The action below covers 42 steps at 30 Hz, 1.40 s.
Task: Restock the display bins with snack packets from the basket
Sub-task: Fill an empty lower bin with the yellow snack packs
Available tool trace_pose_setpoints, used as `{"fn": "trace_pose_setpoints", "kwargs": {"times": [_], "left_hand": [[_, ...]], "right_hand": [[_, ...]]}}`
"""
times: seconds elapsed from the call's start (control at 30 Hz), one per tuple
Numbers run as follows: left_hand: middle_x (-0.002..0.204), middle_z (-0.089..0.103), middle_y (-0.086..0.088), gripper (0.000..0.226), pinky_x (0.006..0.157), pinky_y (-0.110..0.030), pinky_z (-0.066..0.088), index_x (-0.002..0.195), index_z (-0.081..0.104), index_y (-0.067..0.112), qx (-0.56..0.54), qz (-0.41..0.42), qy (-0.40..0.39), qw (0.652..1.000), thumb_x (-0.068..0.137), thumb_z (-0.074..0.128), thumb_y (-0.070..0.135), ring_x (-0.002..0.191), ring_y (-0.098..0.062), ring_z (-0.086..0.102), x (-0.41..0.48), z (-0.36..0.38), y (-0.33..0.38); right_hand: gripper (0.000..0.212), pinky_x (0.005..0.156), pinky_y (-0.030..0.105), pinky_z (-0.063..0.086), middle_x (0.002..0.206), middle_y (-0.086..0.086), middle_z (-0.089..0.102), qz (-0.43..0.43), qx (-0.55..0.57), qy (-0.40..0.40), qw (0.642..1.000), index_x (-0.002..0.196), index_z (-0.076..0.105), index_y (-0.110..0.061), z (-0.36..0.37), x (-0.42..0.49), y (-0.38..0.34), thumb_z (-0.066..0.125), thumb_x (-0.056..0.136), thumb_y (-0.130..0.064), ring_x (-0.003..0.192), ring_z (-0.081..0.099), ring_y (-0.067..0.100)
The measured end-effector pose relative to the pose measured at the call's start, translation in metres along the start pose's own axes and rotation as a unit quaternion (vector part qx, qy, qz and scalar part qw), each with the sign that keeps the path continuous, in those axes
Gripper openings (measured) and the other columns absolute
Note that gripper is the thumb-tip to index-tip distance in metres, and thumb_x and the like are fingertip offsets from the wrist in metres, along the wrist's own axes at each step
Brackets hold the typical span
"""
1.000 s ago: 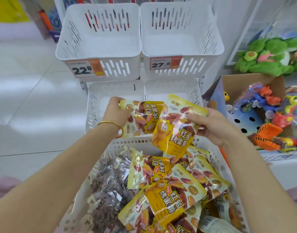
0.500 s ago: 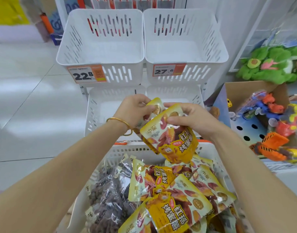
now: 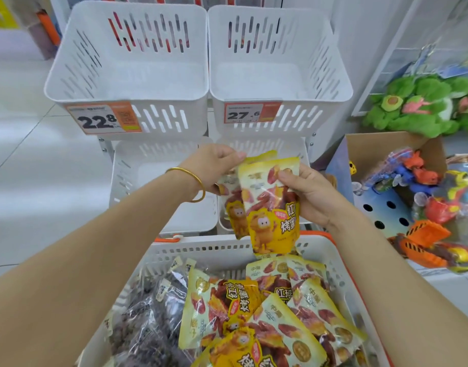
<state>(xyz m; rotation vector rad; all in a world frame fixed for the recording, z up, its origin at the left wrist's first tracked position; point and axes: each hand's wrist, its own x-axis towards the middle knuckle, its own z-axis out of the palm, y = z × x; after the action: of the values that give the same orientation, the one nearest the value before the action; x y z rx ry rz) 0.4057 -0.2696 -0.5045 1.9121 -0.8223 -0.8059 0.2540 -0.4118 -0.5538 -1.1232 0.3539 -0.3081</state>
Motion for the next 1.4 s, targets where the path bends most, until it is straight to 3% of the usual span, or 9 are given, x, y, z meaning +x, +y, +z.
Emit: {"fn": "trace_pose_setpoints", "kwargs": {"times": [0.2,0.3,0.47,0.57,0.7,0.93,1.1,1.23,1.4], "left_hand": [[0.079,0.048,-0.009,0.048,0.057,-0.03,0.055,0.087,0.054,-0.008,0.083,0.048,0.034,0.995,0.095,0.047,0.039,0.069,-0.022,0.049,0.013,-0.017,-0.005],[0.079,0.049,-0.009,0.049,0.057,-0.029,0.053,0.09,0.054,-0.007,0.104,0.053,0.029,0.993,0.095,0.047,0.04,0.069,-0.022,0.048,0.018,-0.016,-0.004],[0.08,0.056,-0.011,0.04,0.049,-0.022,0.052,0.092,0.061,0.0,0.092,0.067,0.03,0.993,0.094,0.05,0.039,0.069,-0.022,0.054,0.029,0.001,0.005],[0.081,0.064,-0.005,0.024,0.067,-0.035,0.057,0.081,0.059,0.019,0.024,0.043,0.045,0.998,0.091,0.054,0.041,0.073,-0.023,0.062,0.04,0.009,0.009],[0.102,0.064,-0.011,0.035,0.078,-0.035,0.056,0.107,0.055,0.011,-0.12,-0.01,0.056,0.991,0.095,0.046,0.043,0.089,-0.025,0.065,0.061,0.012,-0.007],[0.126,0.053,-0.006,0.028,0.091,-0.019,0.034,0.121,0.056,0.013,0.145,0.021,0.102,0.984,0.094,0.049,0.011,0.114,-0.019,0.052,0.079,0.008,-0.094],[0.139,0.04,-0.008,0.043,0.097,-0.022,0.034,0.135,0.043,0.014,0.124,0.0,0.097,0.988,0.093,0.049,0.006,0.125,-0.021,0.046,0.084,0.022,-0.121],[0.143,0.031,-0.008,0.055,0.106,-0.03,0.036,0.141,0.032,0.018,0.105,0.003,0.102,0.989,0.091,0.051,0.003,0.128,-0.022,0.042,0.082,0.03,-0.13],[0.145,0.028,-0.006,0.066,0.106,-0.043,0.037,0.145,0.026,0.021,0.123,0.024,0.095,0.988,0.089,0.053,0.003,0.132,-0.022,0.035,0.086,0.037,-0.135]], "right_hand": [[0.076,0.081,0.041,0.055,0.096,0.01,0.071,-0.025,0.097,0.021,0.995,0.107,0.063,-0.011,-0.038,-0.017,-0.006,0.093,0.044,-0.04,0.091,0.068,0.026],[0.055,0.084,0.042,0.054,0.081,0.009,0.071,-0.029,0.06,-0.004,0.998,0.093,0.067,-0.013,-0.032,-0.014,-0.013,0.091,0.05,-0.039,0.086,0.066,0.028],[0.04,0.075,0.034,0.058,0.094,0.007,0.071,-0.024,0.005,0.014,1.0,0.111,0.057,-0.009,-0.001,0.007,-0.023,0.067,0.073,-0.015,0.083,0.069,0.021],[0.021,0.068,0.031,0.058,0.089,0.005,0.07,-0.041,-0.047,0.046,0.997,0.103,0.055,-0.013,0.002,0.024,-0.021,0.056,0.087,-0.001,0.076,0.068,0.018],[0.023,0.069,0.033,0.055,0.081,-0.001,0.068,-0.101,-0.141,0.138,0.975,0.092,0.054,-0.02,-0.01,0.045,-0.018,0.061,0.087,0.001,0.072,0.067,0.014],[0.043,0.073,0.011,0.044,0.092,0.003,0.066,-0.189,-0.386,0.21,0.878,0.09,0.043,-0.036,-0.037,0.083,0.017,0.066,0.08,-0.001,0.089,0.062,0.013],[0.021,0.074,0.033,0.055,0.075,0.003,0.071,-0.14,-0.242,0.157,0.947,0.078,0.066,-0.01,-0.032,0.12,0.049,0.063,0.079,0.012,0.074,0.069,0.02],[0.02,0.069,0.031,0.054,0.092,0.003,0.072,-0.05,-0.143,0.137,0.979,0.08,0.065,-0.007,-0.04,0.132,0.083,0.064,0.078,0.013,0.084,0.068,0.016],[0.036,0.078,0.019,0.053,0.111,0.01,0.063,0.014,-0.239,0.092,0.967,0.099,0.061,-0.008,-0.066,0.126,0.101,0.059,0.078,0.021,0.108,0.06,0.019]]}}
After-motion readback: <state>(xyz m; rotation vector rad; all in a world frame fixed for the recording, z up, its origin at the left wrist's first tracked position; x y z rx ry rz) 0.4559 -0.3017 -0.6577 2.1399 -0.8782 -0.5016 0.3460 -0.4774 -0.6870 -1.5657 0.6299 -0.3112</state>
